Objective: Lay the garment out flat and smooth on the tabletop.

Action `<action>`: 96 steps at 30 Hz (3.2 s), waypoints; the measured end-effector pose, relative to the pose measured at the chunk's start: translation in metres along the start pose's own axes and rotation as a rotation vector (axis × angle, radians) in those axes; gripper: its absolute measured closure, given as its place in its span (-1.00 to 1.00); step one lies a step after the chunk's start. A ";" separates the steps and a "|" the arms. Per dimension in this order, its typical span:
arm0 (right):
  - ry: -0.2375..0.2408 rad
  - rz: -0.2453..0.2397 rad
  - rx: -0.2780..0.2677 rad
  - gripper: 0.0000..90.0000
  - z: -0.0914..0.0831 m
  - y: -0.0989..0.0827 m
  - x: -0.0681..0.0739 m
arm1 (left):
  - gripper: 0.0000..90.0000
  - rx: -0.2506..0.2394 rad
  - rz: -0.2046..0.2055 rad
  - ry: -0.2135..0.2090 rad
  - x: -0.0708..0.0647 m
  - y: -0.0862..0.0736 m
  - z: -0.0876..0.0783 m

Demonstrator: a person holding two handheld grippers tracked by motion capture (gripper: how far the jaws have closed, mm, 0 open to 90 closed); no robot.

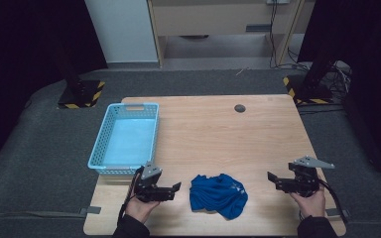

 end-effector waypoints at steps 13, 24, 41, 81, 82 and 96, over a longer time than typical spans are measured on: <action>0.055 -0.052 0.005 -0.75 0.009 0.009 0.027 | -0.75 0.015 -0.033 -0.023 -0.009 0.017 0.027; 0.145 -0.083 0.032 -0.54 0.027 0.011 0.056 | -0.58 0.026 -0.024 -0.075 -0.023 0.025 0.050; 0.300 -0.132 0.123 -0.30 0.061 -0.004 0.107 | -0.31 0.078 0.003 -0.163 -0.042 0.021 0.064; 0.287 -0.122 -0.001 0.94 0.033 0.017 0.115 | 0.75 -0.027 0.074 -0.139 -0.061 0.039 0.039; 0.287 -0.122 -0.001 0.94 0.033 0.017 0.115 | 0.76 -0.027 0.074 -0.139 -0.061 0.039 0.039; 0.232 -0.106 -0.184 0.94 -0.005 0.099 0.106 | 0.76 -0.185 0.131 -0.055 -0.056 0.123 0.004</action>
Point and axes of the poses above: each handheld gripper's, and its own axes: z roughly forward along the jaws, y roughly out of its top, x roughly to its left, the point moved 10 cm from there along z, roughly forward along the jaws, and after that the axes turned 5 degrees about x, right-handed, at the moved point
